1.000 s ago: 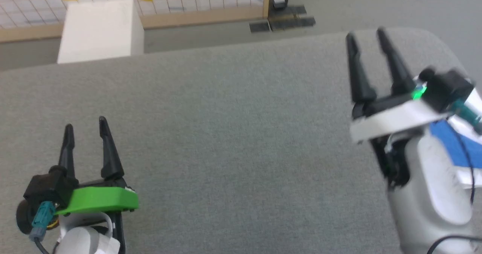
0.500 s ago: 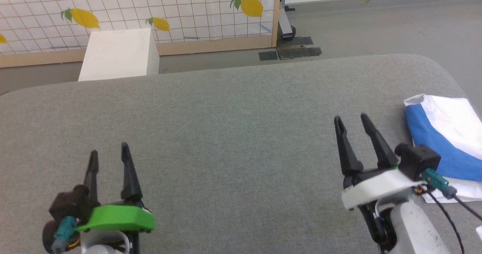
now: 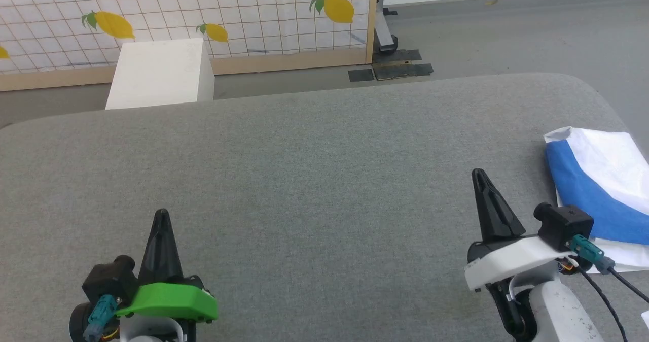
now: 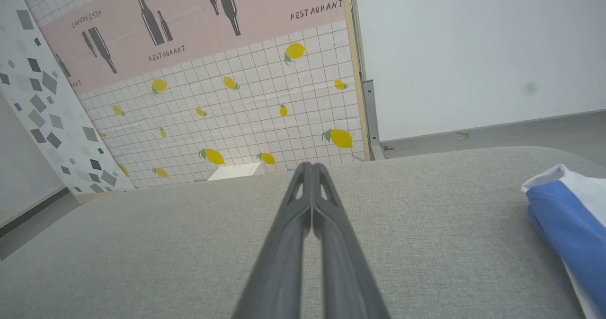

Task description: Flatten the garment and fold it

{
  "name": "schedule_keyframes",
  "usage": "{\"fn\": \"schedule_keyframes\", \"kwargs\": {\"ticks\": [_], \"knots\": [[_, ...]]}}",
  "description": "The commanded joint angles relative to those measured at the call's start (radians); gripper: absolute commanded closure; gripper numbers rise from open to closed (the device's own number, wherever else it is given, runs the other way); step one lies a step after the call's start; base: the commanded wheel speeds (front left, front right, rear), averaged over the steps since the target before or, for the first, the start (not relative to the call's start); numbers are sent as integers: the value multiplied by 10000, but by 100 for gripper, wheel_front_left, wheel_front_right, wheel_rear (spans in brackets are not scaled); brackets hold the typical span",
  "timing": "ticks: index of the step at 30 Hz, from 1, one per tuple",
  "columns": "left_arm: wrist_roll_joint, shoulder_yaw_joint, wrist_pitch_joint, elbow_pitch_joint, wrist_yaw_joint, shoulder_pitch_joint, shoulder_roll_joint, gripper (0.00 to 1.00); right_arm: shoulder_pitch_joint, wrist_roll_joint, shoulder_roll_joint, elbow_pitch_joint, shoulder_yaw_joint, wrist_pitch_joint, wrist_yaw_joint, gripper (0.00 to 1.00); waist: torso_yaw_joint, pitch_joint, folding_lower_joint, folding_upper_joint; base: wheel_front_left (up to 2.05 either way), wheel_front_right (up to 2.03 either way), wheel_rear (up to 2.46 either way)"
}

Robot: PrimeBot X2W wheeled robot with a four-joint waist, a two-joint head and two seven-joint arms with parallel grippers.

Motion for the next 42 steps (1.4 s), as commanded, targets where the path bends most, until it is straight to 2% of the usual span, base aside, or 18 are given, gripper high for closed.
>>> {"fn": "schedule_keyframes", "kwargs": {"ticks": [1, 42], "knots": [[110, 19, 72, -16, -32, -4, -15, 100, 65, -98, 1, -84, -23, 52, 1, 100, 10, -2, 1, 0, 0, 0, 0], [1139, 143, 905, -166, -335, -49, -161, 100, 669, -1047, 6, -1088, -329, 881, -4, 100, 274, -66, 1, 0, 0, 0, 0]]}}
